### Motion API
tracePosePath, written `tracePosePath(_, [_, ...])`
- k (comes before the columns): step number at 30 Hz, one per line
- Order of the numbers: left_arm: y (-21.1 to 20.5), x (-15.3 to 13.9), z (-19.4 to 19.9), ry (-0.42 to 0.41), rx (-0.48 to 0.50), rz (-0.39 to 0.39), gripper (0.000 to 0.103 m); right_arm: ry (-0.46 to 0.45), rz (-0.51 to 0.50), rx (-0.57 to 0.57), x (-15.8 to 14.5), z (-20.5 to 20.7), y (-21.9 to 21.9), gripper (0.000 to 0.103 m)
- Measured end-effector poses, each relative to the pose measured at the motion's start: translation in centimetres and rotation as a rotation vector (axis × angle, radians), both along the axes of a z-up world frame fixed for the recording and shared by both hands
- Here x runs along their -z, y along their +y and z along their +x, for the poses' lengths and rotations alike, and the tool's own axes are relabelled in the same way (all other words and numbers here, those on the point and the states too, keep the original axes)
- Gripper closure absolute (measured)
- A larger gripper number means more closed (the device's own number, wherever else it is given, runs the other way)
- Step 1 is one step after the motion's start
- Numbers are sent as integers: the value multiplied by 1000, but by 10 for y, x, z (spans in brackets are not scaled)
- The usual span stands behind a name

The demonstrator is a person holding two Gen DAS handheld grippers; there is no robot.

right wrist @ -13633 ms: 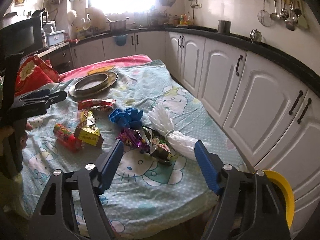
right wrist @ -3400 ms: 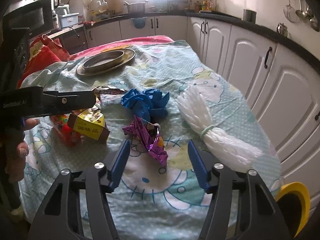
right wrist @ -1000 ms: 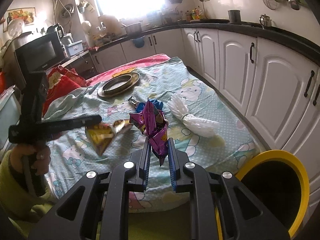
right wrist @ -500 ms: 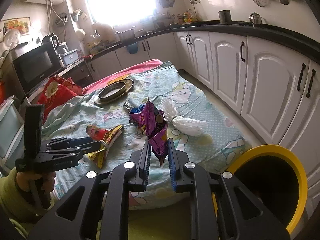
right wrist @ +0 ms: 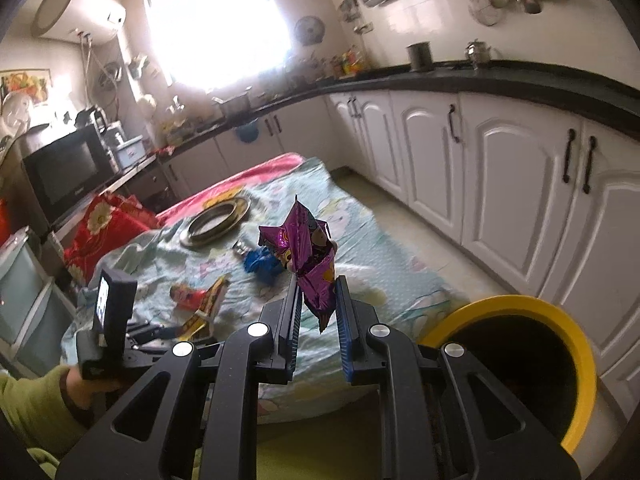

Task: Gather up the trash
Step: 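Carry the purple wrapper and yellow-brown wrapper over the bin with both grippers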

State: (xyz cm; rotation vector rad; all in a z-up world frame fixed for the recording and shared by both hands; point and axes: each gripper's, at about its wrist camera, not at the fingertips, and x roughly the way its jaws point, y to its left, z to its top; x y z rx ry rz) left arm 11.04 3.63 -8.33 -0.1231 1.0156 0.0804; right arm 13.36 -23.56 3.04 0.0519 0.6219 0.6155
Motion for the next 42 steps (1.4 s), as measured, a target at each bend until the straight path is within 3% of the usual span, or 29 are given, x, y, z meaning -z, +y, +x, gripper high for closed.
tracePosePath(7, [-11,-12,-6,-31,60,-98,58,-52,3,76,-11,-5,-29,87])
tracePosePath(18, [-53,-56,-5,-150,181,-168,58,-58,-5,140,-8,-6,-49,87])
tracePosePath(30, [-105,-78,10,-202,297,-179,58,-52,1,185,-4,-12,-66,87])
tracePosePath(42, [-149,-79,23,-207,393,-174,58,-47,-2,247,3,-15,-89,87])
